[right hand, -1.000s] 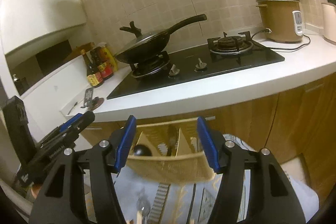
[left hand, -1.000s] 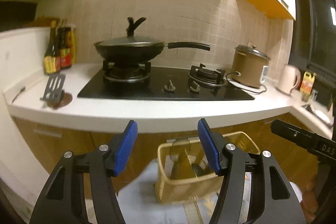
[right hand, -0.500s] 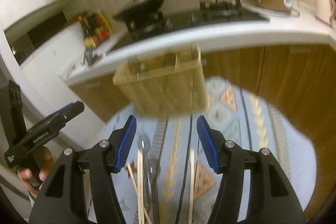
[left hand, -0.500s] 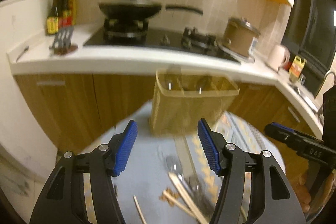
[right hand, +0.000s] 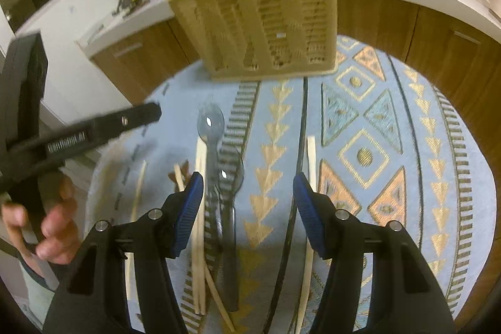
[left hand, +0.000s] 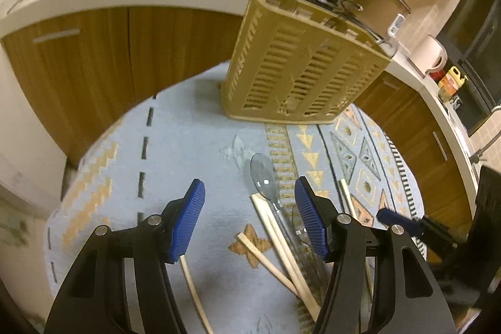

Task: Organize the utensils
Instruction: 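Move both open tools back down to the utensils on the table, then close the left tool on wooden chopsticks while the right tool grasps a clear spoon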

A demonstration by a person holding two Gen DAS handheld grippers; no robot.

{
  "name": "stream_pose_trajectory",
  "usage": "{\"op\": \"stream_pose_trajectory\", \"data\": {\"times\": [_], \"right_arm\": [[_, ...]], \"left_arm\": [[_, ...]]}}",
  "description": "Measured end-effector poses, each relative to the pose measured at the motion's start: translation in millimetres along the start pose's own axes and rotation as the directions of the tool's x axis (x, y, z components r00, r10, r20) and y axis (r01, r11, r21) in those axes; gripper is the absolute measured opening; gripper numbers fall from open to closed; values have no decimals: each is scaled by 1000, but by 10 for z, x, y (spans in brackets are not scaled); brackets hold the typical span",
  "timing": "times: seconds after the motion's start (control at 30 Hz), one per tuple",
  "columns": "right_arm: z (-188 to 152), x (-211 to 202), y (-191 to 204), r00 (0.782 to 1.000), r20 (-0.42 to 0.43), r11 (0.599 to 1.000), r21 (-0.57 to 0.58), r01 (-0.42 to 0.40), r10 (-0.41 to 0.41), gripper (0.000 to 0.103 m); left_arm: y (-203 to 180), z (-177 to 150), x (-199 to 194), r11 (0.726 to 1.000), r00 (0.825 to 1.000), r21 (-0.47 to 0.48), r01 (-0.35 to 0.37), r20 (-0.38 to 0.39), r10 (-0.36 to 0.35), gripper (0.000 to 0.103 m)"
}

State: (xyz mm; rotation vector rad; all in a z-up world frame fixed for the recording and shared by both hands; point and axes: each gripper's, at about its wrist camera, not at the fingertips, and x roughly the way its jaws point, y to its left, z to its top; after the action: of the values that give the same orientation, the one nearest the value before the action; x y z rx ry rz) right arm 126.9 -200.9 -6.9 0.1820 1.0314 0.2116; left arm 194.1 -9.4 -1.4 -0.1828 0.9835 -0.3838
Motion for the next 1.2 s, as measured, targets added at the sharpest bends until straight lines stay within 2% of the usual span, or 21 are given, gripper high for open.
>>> {"op": "stream_pose_trajectory", "data": {"times": [0.03,0.2,0.3,0.47,0.6,0.9,1.07,1.2], "right_arm": [[-30,48,10,1000,-12,1000,-1,-1,1,55],[-144,233,87,998,-63,1000,-26,-12,10,37],[-204,307,103,997,-79,1000,-26,-4,2,36],[-271,344,125,997,-76,999,-41,13,-16,26],[-305,348,181,997,-57,995,-82,52,-56,25],[-408,410,343,990,-10,982,-128,141,-143,22],[-450,331,172,980,-1,979,-56,198,-199,18],[-447,275,-77,985,-7,984,37,174,-174,18]], "left_arm": [[6,2,33,1000,1000,-7,5,-9,-5,58],[2,62,229,999,999,-32,6,-45,-8,58],[-49,123,357,1000,998,-27,1,-57,-3,58],[-51,212,576,999,997,-25,-32,-72,30,58],[-33,251,732,998,996,-37,-44,-82,41,57],[-64,241,806,999,995,-31,-38,-90,35,57],[-98,235,815,998,994,-18,-53,-92,51,57],[-225,224,876,996,992,3,-86,-94,86,58]]}}
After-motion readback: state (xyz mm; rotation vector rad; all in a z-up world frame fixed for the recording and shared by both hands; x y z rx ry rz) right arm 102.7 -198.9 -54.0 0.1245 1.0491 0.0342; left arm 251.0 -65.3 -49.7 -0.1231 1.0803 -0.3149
